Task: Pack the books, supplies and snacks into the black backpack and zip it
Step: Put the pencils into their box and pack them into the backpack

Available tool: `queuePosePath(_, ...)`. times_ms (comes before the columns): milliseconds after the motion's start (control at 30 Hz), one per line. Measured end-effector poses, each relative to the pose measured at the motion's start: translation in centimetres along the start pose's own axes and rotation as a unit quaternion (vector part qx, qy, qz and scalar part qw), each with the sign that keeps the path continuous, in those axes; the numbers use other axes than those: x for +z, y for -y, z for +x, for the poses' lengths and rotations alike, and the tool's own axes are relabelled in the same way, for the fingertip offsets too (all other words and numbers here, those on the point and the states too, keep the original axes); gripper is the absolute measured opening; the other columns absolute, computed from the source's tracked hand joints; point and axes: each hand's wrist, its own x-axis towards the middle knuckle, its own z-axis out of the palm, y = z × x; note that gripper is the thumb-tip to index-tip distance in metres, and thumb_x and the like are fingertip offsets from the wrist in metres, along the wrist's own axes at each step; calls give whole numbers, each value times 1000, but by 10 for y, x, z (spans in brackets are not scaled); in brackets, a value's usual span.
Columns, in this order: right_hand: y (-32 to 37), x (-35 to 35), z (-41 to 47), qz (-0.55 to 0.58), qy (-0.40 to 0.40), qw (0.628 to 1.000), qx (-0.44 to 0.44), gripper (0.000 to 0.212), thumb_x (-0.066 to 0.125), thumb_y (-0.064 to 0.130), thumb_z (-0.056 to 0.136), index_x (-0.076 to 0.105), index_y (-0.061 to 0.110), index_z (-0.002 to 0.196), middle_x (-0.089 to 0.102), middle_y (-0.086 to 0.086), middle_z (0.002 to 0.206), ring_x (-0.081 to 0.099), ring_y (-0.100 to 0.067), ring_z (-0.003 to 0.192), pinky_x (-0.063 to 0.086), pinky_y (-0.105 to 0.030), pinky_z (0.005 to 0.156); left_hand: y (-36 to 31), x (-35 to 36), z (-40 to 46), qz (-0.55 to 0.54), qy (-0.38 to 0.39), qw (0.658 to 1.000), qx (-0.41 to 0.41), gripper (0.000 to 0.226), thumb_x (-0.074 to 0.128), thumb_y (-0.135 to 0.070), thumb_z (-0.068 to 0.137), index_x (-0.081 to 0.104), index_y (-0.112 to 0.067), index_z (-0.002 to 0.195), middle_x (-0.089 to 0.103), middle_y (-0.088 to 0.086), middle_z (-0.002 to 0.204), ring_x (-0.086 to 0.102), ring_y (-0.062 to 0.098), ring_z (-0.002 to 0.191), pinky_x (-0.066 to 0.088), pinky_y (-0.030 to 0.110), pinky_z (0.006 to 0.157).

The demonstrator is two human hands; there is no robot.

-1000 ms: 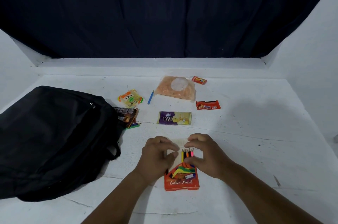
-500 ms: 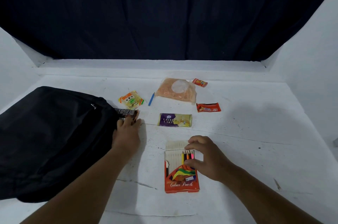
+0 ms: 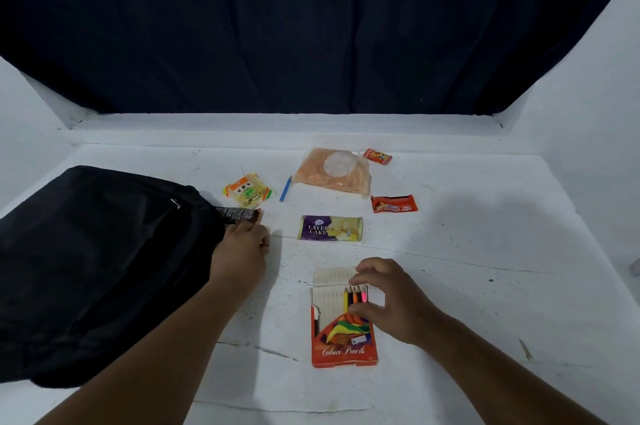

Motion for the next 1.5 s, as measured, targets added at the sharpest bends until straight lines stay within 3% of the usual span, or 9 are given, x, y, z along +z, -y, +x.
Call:
queuePosePath(200,-2,1,0,5,-1,1000,1,43,73,45,83,62,31,123,43,15,144,39,0,120,39,-3,85,-45,-14,-8,-259,-125,957,34,9,70,-9,91,66,-16,90,69,-4,84,62,11,81,51,26,70)
queuePosePath(333,-4,2,1,-2,-5,1000,-1,44,72,49,82,64,33,122,46,16,143,40,3,120,33,0,83,-77,-8,-21,-434,-23,899,-54,14,70,-10,91,67,-24,95,70,2,76,68,19,68,58,30,66)
queuePosePath(467,-3,0,0,4,-7,1000,-3,44,74,45,83,65,30,123,48,15,141,41,2,116,32,2,79,-81,11,-40,-396,46,916,-40,17,78,-10,85,71,-26,85,69,1,73,63,8,64,54,26,66)
queuePosePath(600,-2,-1,0,7,-3,1000,-4,43,74,43,84,65,30,124,48,14,141,41,1,118,35,-3,82,-76,19,-49,-311,101,945,2,29,80,-9,82,75,-15,110,68,-5,82,59,3,71,48,10,73)
queuePosePath(767,-1,0,0,-1,-6,1000,5,43,73,45,84,65,32,124,47,16,142,41,1,117,33,-1,79,-73,23,-50,-189,63,979,50,36,75,-31,88,71,-19,122,72,0,109,53,13,102,37,20,83)
queuePosePath(933,1,-1,0,2,-7,1000,9,43,73,45,84,65,32,124,47,15,142,43,1,118,40,-9,87,-71,31,-58,-146,65,980,122,35,79,-42,77,78,-23,106,75,-4,110,57,22,107,51,42,88)
queuePosePath(1100,1,-2,0,1,-4,1000,8,44,74,46,83,65,32,123,48,15,142,43,0,118,38,-8,87,-63,40,-64,-193,47,972,125,16,71,-38,75,79,-33,88,70,-14,104,57,17,105,54,48,81)
queuePosePath(1333,9,-10,4,-30,20,999,-4,45,74,42,84,63,28,126,50,13,139,43,-1,114,42,-11,85,-67,37,-69,-206,59,970,112,19,75,-46,68,76,-35,84,66,-20,105,55,11,109,51,45,87)
queuePosePath(1500,18,-20,11,-37,52,998,11,49,76,42,83,61,27,127,54,9,136,55,-12,116,55,-21,85,-61,28,-66,-252,32,958,131,20,65,-43,87,75,-26,83,72,-15,92,65,5,91,54,36,82)
